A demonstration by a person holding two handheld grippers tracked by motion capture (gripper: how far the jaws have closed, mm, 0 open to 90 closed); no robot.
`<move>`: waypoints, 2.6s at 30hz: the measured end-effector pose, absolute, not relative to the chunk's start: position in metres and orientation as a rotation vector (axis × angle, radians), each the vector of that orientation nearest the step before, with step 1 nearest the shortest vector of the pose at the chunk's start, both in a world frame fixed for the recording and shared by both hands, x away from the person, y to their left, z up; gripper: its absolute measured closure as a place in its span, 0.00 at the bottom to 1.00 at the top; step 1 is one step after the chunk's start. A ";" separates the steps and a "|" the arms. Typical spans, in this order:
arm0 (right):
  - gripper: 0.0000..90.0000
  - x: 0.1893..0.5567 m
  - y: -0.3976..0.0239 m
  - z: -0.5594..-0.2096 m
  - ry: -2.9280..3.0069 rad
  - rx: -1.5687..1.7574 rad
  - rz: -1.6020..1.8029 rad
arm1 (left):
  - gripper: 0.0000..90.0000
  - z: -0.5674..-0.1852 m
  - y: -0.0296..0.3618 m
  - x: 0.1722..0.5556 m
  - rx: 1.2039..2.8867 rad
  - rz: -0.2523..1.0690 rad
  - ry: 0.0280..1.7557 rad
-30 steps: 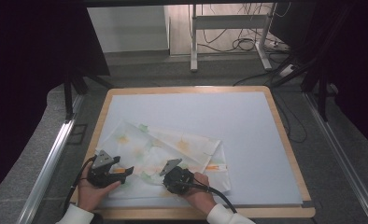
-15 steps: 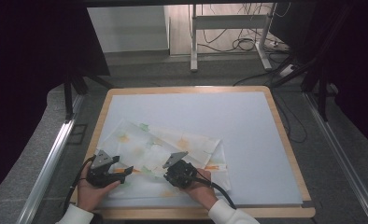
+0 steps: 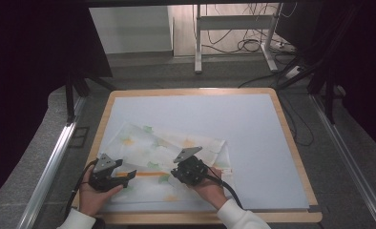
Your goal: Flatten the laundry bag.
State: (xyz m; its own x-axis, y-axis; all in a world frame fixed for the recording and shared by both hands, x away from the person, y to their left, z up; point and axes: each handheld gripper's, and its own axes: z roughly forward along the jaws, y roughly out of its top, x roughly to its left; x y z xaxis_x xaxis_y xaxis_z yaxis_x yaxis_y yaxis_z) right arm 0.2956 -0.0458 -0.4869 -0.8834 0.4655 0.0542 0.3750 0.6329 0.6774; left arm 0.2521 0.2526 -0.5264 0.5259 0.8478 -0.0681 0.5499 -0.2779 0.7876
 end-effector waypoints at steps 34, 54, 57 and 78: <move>0.98 0.320 -0.083 -0.466 2.558 0.839 1.157 | 0.31 -0.528 0.251 0.252 1.983 0.473 1.121; 0.98 0.333 -0.098 -0.462 2.503 0.891 1.165 | 0.31 -0.527 0.251 0.252 1.981 0.476 1.117; 0.98 0.338 -0.102 -0.462 2.490 0.904 1.173 | 0.31 -0.528 0.251 0.252 1.981 0.472 1.119; 0.98 0.371 -0.119 -0.460 2.422 0.996 1.201 | 0.31 -0.527 0.251 0.252 1.982 0.471 1.112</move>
